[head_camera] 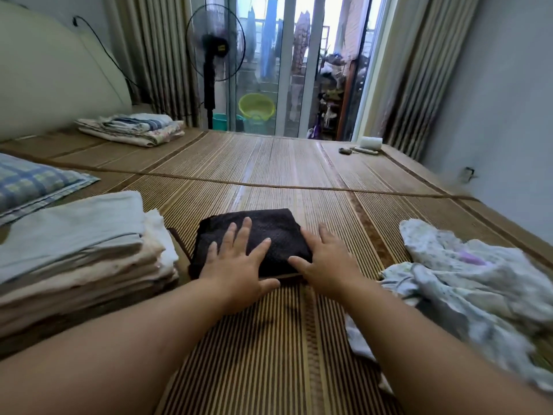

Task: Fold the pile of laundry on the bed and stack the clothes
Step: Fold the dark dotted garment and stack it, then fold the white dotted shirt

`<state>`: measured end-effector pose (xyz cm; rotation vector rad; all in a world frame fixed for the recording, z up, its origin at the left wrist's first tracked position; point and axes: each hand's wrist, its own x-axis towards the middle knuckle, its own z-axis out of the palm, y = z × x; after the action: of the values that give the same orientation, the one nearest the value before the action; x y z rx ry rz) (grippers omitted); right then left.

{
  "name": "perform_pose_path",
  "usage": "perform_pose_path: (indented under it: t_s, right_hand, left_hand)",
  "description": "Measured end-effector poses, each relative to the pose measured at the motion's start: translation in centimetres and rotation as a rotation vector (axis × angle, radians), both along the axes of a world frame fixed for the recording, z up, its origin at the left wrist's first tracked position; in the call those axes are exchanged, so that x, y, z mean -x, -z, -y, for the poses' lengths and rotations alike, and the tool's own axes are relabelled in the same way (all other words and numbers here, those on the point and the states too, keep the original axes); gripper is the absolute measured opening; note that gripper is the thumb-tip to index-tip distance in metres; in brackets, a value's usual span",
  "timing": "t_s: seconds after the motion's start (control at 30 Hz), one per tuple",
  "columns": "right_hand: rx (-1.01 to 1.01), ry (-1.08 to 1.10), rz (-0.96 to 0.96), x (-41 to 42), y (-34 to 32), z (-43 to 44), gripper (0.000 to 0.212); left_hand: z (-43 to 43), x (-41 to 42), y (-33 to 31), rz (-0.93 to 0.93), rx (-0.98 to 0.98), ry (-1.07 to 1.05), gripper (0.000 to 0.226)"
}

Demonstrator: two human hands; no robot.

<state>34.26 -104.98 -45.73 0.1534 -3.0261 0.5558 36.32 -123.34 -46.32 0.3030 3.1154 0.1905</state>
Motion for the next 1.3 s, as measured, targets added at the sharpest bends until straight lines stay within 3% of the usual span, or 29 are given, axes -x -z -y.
perform_pose_path:
  t_s: [0.13, 0.3, 0.43, 0.63, 0.8, 0.93, 1.1, 1.17, 1.3]
  right_hand:
    - [-0.023, 0.014, -0.073, -7.6, -1.0, -2.3, 0.071]
    - [-0.009, 0.102, -0.002, -16.1, -1.3, -7.2, 0.07]
    - [-0.03, 0.209, 0.001, -20.6, -1.8, -11.7, 0.08]
    - [0.124, 0.375, 0.103, -24.1, -0.3, -17.7, 0.103]
    - [0.335, 0.347, 0.125, -23.3, -0.2, -20.1, 0.077]
    - [0.4, 0.405, 0.112, -22.9, -0.5, -21.0, 0.073]
    - [0.426, 0.435, 0.08, -23.1, -0.4, -21.4, 0.07]
    - [0.43, 0.462, 0.048, -23.3, -0.5, -21.6, 0.071]
    - [0.669, 0.392, -0.05, -23.7, -0.6, -21.4, 0.084]
  left_hand:
    - [-4.5, -7.2, 0.3, -0.011, -0.104, 0.169, 0.082]
    - [-9.9, -13.5, 0.2, 0.069, -0.17, 0.245, 0.083]
    - [-13.8, -16.2, -0.3, 0.123, -0.16, 0.313, 0.084]
    - [-19.4, -17.4, -1.3, 0.134, -0.217, 0.391, 0.08]
    - [-24.3, -16.5, -0.9, 0.072, -0.099, 0.422, 0.078]
    - [-27.7, -14.7, 0.4, 0.19, -0.207, 0.223, 0.083]
    - [-27.8, -12.3, -0.8, 0.117, -0.141, 0.142, 0.034]
    - [-26.9, -11.7, -2.0, 0.183, -0.387, 0.156, 0.027]
    - [-22.3, -13.3, -6.6, 0.351, -1.01, 0.261, 0.014]
